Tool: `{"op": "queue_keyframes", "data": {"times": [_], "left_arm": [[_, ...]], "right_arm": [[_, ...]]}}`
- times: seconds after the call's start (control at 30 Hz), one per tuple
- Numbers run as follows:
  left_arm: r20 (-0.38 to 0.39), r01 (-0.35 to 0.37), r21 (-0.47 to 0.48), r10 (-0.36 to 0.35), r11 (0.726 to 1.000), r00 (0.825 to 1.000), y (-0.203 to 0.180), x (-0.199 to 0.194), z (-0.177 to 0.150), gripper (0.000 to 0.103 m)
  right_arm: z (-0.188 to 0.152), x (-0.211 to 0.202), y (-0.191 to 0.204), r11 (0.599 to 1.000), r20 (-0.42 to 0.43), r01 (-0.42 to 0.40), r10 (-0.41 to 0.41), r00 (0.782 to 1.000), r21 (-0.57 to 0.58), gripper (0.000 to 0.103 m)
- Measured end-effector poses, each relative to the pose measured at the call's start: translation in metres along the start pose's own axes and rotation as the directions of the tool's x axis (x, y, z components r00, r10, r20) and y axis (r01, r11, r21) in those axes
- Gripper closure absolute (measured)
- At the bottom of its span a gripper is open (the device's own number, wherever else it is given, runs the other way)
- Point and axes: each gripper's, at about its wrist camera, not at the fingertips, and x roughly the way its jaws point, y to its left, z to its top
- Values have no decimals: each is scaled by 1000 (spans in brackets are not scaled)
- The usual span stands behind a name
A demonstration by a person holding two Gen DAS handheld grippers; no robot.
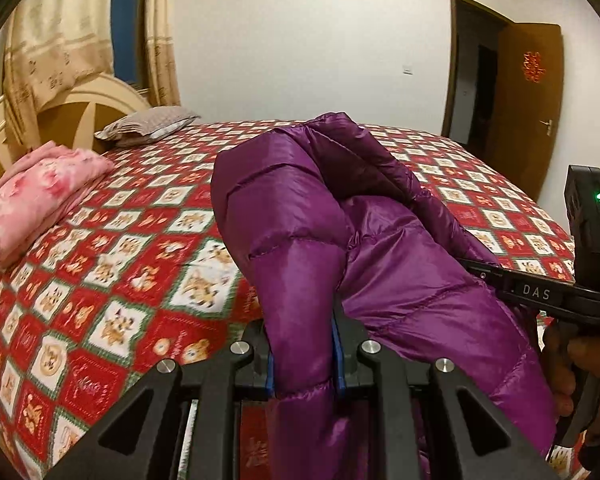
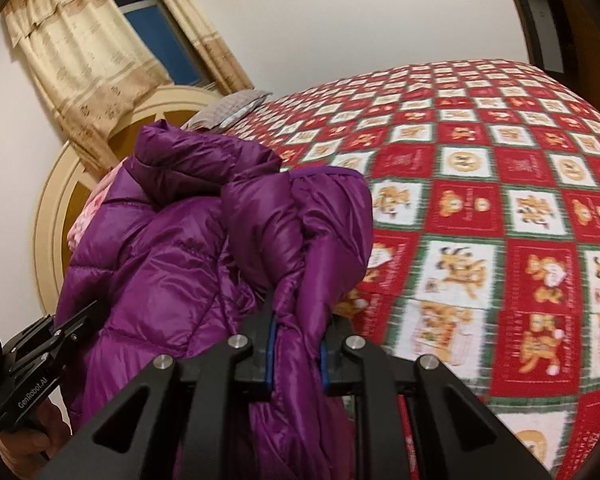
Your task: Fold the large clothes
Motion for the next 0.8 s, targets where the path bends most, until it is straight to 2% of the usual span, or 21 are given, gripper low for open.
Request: {"op": "queue_keyframes", "data": {"times": [0.6,0.67,0.8], "left_arm": [[-73,-56,-55,52,997,996,42,17,-33,81],[-88,-63,-61,58,996,994,44,24,-38,79],[-110,-90,-58,83,994,990,47,34,-45,66]], "right_arm": [[-13,51,29,999,-106,-20,14,994,-50,85],[-15,57,27,999,-118,-12,6,993,-48,85],[-19,63,26,999,-138,12,-19,990,-51,84]]}}
